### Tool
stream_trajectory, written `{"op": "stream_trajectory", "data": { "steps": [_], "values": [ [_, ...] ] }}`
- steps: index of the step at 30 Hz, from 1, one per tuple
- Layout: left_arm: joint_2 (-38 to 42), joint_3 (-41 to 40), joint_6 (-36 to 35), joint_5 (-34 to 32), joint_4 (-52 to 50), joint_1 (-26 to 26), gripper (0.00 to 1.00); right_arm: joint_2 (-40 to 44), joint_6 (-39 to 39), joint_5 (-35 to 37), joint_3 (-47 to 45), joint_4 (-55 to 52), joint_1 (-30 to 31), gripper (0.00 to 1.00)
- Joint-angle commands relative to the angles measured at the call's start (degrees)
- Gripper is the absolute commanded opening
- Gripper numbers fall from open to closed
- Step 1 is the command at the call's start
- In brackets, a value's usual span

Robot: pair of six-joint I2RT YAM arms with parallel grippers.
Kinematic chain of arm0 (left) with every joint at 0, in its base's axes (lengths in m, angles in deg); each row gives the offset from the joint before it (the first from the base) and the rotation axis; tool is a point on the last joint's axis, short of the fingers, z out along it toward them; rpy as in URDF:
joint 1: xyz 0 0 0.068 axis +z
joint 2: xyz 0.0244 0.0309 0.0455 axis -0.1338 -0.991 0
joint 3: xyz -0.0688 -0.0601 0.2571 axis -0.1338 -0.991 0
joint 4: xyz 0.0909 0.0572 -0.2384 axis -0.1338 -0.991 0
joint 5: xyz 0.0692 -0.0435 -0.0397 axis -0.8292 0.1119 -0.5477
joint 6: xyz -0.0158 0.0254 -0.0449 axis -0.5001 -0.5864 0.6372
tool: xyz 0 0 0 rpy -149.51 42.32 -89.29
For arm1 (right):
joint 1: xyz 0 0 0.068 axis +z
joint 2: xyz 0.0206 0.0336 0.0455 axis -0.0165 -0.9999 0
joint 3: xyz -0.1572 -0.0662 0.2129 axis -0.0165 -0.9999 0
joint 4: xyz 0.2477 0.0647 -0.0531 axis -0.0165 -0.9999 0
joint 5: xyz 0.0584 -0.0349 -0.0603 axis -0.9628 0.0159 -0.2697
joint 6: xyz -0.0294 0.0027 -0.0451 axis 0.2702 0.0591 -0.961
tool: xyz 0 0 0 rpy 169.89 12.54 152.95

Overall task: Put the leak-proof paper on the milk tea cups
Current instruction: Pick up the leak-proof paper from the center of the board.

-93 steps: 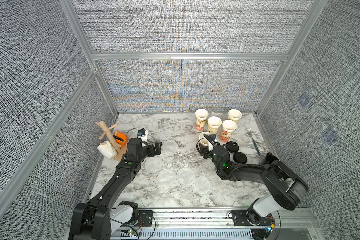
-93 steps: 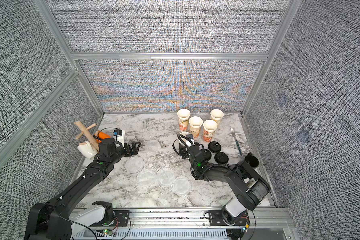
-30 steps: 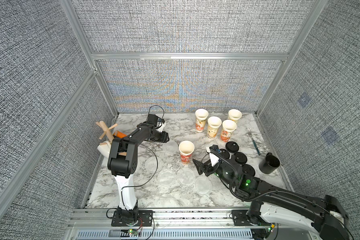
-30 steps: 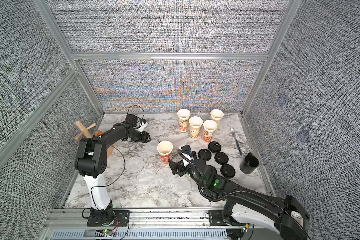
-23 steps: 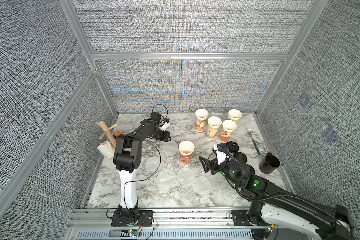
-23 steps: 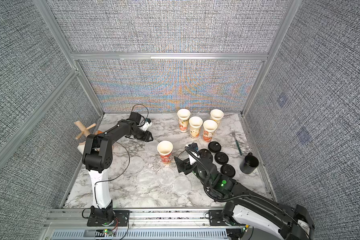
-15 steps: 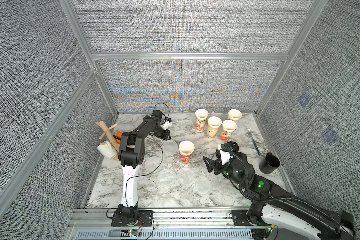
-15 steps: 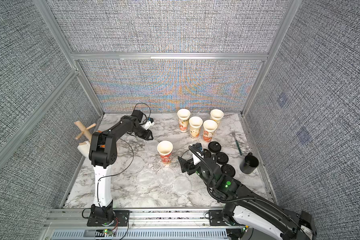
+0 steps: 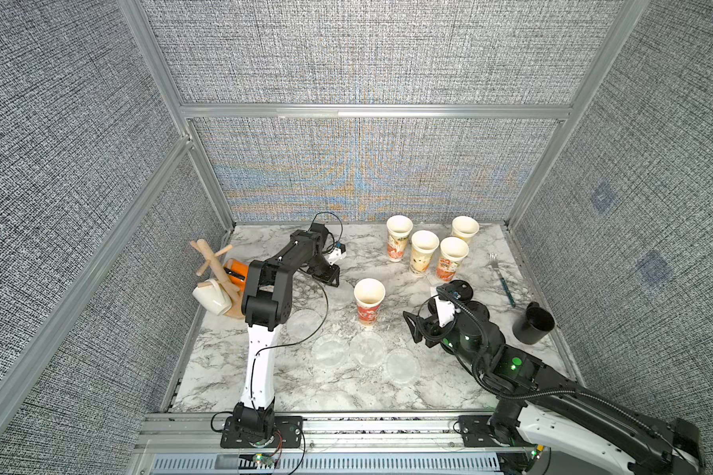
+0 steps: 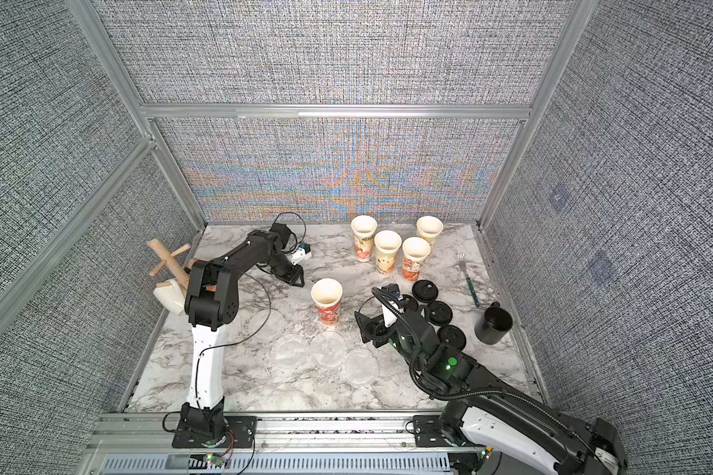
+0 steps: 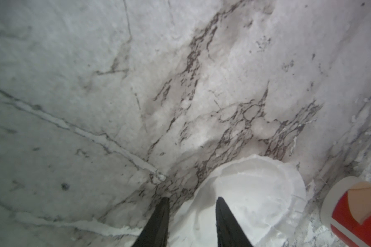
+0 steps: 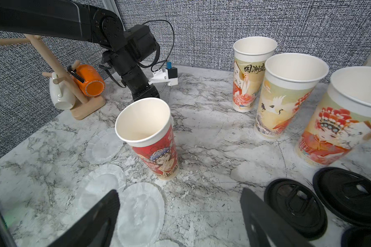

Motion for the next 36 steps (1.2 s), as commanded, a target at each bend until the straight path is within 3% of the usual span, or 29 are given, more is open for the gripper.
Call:
{"op": "stream_trajectory", "data": {
  "steps": [1,3,8,9,18,26,31,36],
  "values": [
    [-0.47,0.04,-0.55,-2.94,-2.82,-0.21,0.39,0.56,0.10,-0.12,-0.15,0.60,-0.05,0.90],
    [-0.57,0.09,-0.46,-3.33,-3.07,-0.32,0.34,1.14,0.18,-0.08,-0.42,0.44,-0.05,0.90],
    [-0.74,-0.39,-0.29,-5.09,-4.65,-0.56,0.01,2.88,0.01,0.31,-0.88,-0.43,-0.13,0.89],
    [-0.57,-0.73,-0.11,-5.46,-4.81,-0.58,0.00,3.27,0.03,0.47,-0.88,-0.66,-0.14,0.89],
    [9.27,-5.94,7.19,-9.88,-3.08,-0.57,0.00,7.46,0.01,1.05,-0.93,-2.02,-1.42,0.83],
    [28.60,-9.28,21.59,-13.99,-7.51,-1.42,0.00,6.49,0.62,-0.86,5.35,-7.29,-10.84,0.80],
    [42.04,-11.98,28.02,-8.92,-9.67,-3.67,0.00,3.51,0.84,-5.56,9.01,-9.90,-18.77,0.79],
    [50.62,-14.47,31.09,-0.75,-8.97,-9.51,0.00,0.15,1.50,-10.61,10.26,-10.69,-24.46,0.79]
  ]
}}
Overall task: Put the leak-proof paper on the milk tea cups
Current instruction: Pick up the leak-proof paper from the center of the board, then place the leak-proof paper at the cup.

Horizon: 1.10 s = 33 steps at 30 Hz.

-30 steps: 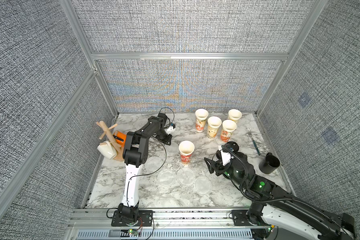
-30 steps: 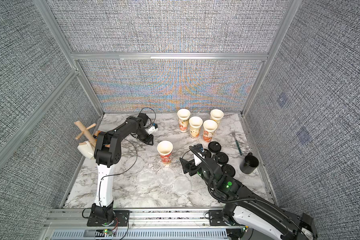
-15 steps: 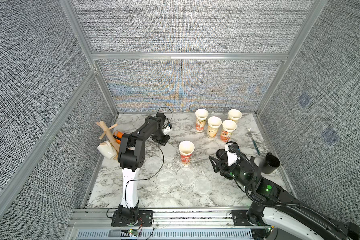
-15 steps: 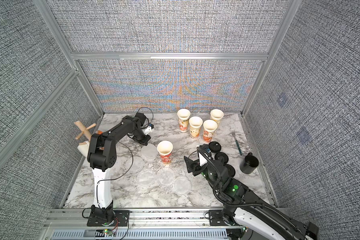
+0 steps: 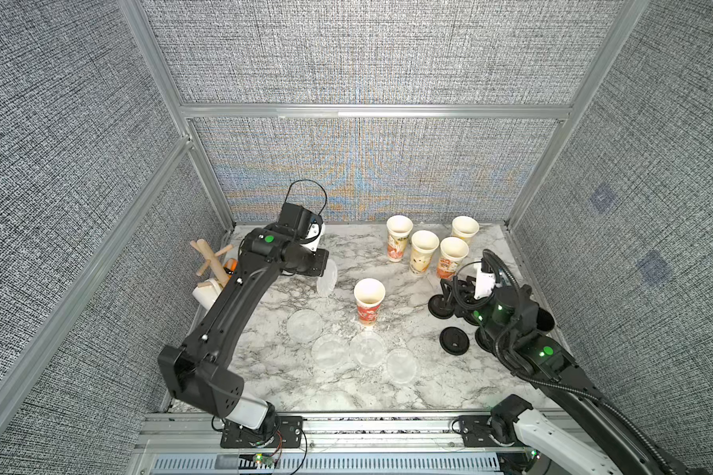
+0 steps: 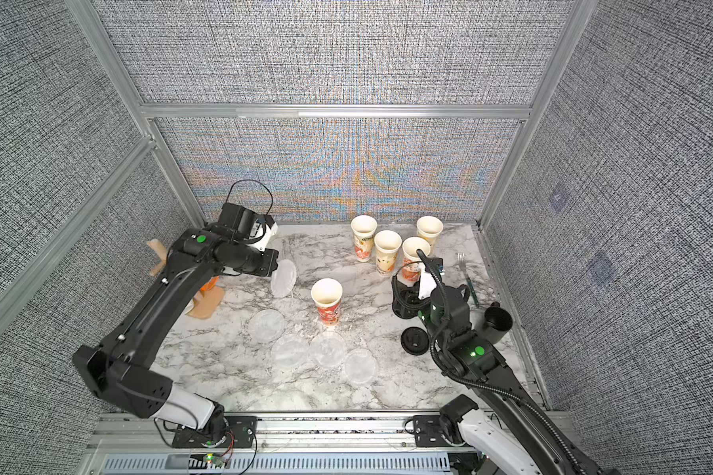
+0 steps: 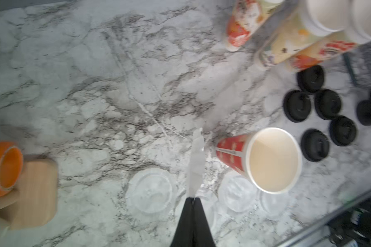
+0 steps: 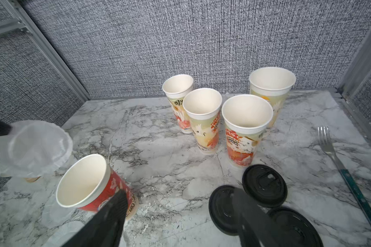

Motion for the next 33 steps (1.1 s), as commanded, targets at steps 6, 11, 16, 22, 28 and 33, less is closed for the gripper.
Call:
{"op": "stream_trajectory", "data": {
  "steps": [6,11,16,22,28,33],
  "values": [
    [7.55,-5.29,10.17,15.39,8.57,-4.40,0.00,-4.21,1.22,-9.05,-0.62,0.34,-5.37,0.79],
    [7.10,-8.04,14.35,20.76,16.46,-4.81,0.00,-5.51,1.40,-11.00,-2.35,1.27,-6.37,0.79],
    [2.98,-11.51,15.11,21.21,22.73,-4.87,0.00,-6.11,1.40,-12.25,-3.27,1.14,-7.13,0.79],
    [-2.38,-11.18,13.99,18.86,24.08,-4.82,0.00,-5.75,1.33,-13.05,-3.44,0.09,-7.40,0.78],
    [-4.36,-10.15,11.27,14.78,20.20,-4.82,0.00,-4.72,1.13,-12.90,-3.77,-1.38,-7.63,0.78],
    [-6.21,-10.39,9.63,11.74,17.73,-4.79,0.00,-4.61,1.21,-12.89,-3.93,-2.14,-7.70,0.78]
  ]
}}
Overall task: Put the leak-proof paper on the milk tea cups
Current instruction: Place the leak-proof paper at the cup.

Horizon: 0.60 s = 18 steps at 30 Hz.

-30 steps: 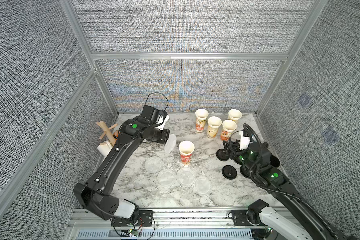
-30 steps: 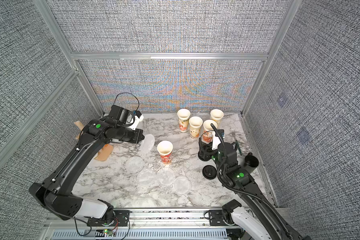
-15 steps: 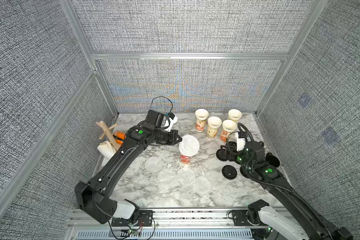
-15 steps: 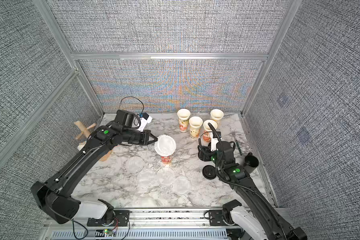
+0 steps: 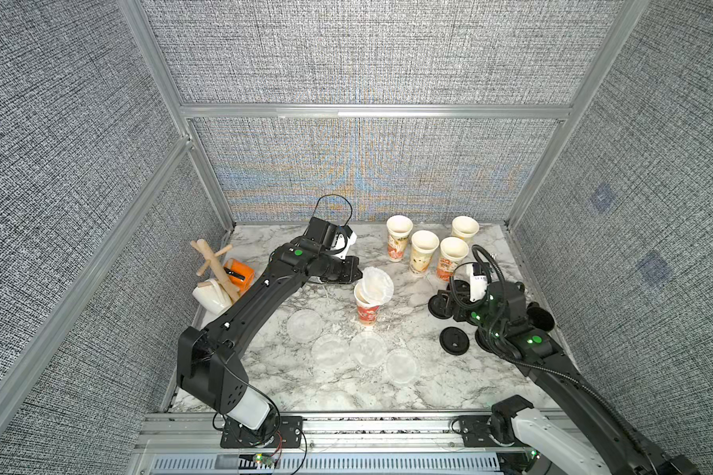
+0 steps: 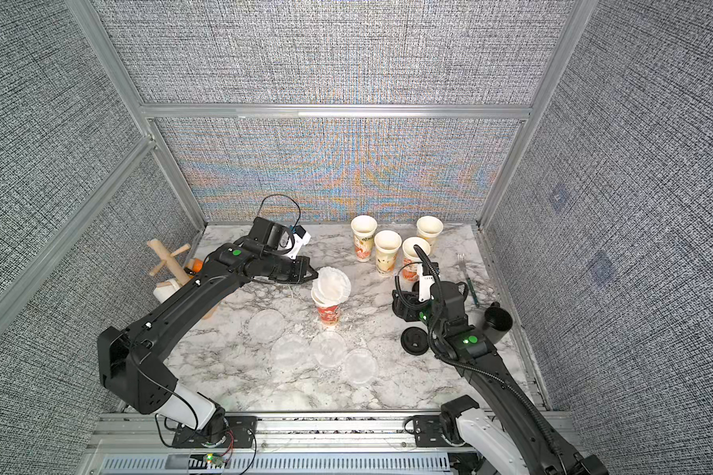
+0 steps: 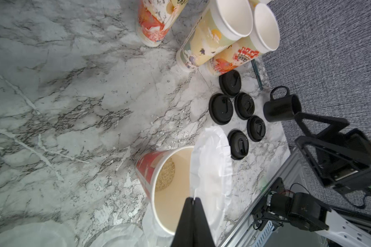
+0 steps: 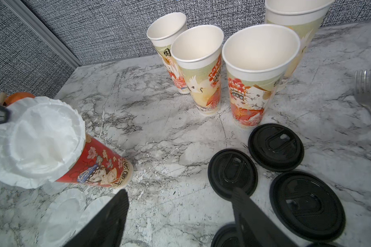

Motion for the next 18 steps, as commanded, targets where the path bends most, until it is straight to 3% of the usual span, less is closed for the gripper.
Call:
{"op": "stream_trajectory", "data": {
  "steps": [1,18],
  "values": [
    [-1.02,0.08,-2.06,-2.43,-2.17,0.05,0.00,0.11,0.21,-0.05,-0.08,-0.47,-0.02,0.78],
    [-1.59,0.30,-3.75,-4.97,-5.28,0.07,0.00,-0.16,-0.04,0.00,-0.17,-1.16,-0.19,0.78]
  ]
}}
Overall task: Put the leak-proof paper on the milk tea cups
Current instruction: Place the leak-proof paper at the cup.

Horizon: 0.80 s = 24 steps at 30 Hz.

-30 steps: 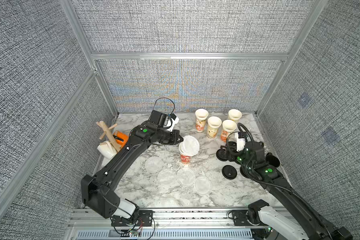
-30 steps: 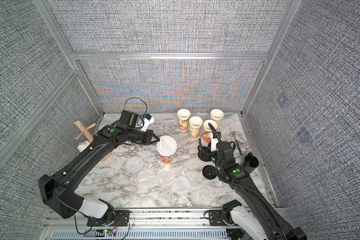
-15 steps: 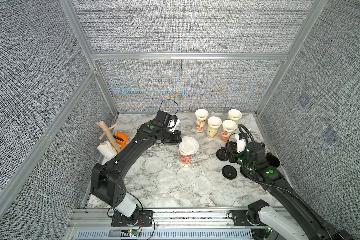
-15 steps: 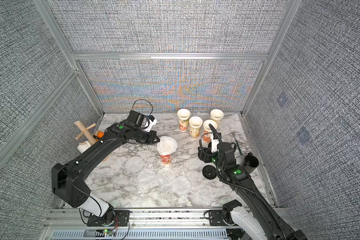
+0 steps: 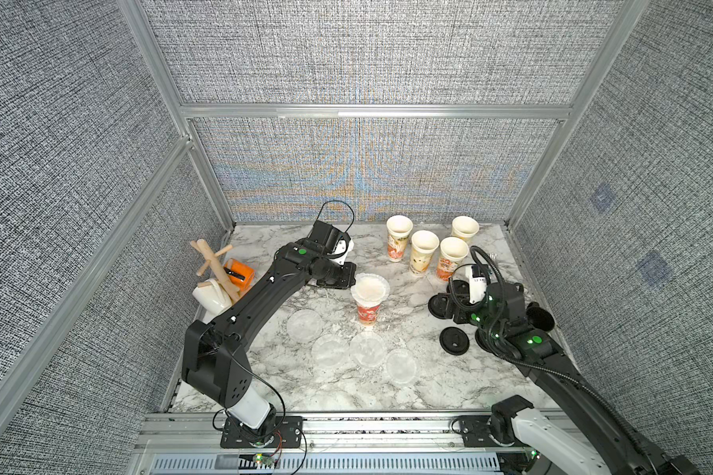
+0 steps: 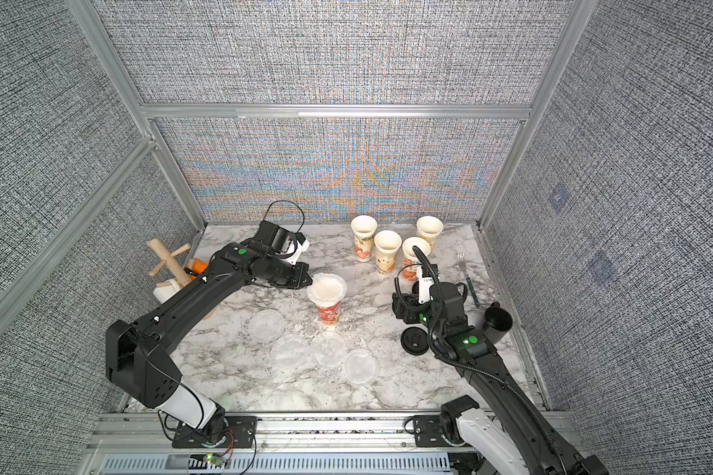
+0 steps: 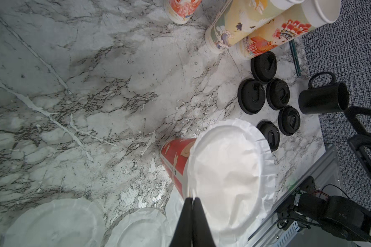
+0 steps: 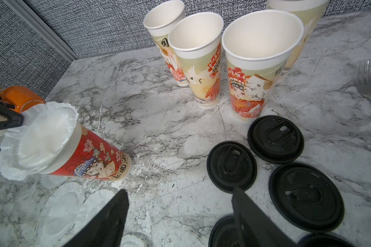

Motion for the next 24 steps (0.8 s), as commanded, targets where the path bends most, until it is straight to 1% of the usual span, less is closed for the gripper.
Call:
{"op": "stream_trajectory", "data": {
  "steps": [1,3,7,9,12,16,21,22,23,24],
  "values": [
    [-0.13,0.30,-0.92,-0.33,-1.23,0.05,0.00,-0.13,-0.05,0.17,-0.09,0.90,-0.04,0.78],
    [-0.48,0.34,-0.89,-0.15,-1.23,0.05,0.01,-0.11,-0.05,0.08,-0.09,0.81,0.00,0.78],
    [-0.88,0.47,-0.76,-0.14,-1.20,0.02,0.37,-0.04,-0.13,0.24,0.05,0.35,-0.06,0.79],
    [-0.78,0.51,-0.70,-0.23,-1.00,0.03,0.48,0.12,-0.13,0.26,0.02,0.05,-0.06,0.80],
    [-0.52,1.03,-0.77,-0.54,-1.16,0.05,0.59,0.13,0.33,0.89,0.09,-1.13,-0.05,0.82],
    [0.13,2.48,-1.23,-1.47,-2.07,0.05,0.68,-0.63,1.87,3.05,0.66,-5.31,0.01,0.87],
    [2.74,3.66,-1.35,-3.77,-2.68,0.11,0.76,-2.22,7.70,8.62,0.17,-15.55,0.20,0.91],
    [3.43,3.68,-1.41,-4.12,-2.70,0.14,0.77,-2.41,9.18,10.26,-0.35,-16.67,1.03,0.92],
    [4.16,3.63,-1.40,-4.63,-2.66,0.14,0.78,-2.58,10.20,12.40,-0.43,-16.39,3.15,0.95],
    [4.91,3.59,-1.33,-5.35,-2.71,0.10,0.79,-3.29,11.66,12.85,-0.70,-16.33,4.34,0.98]
  ]
}}
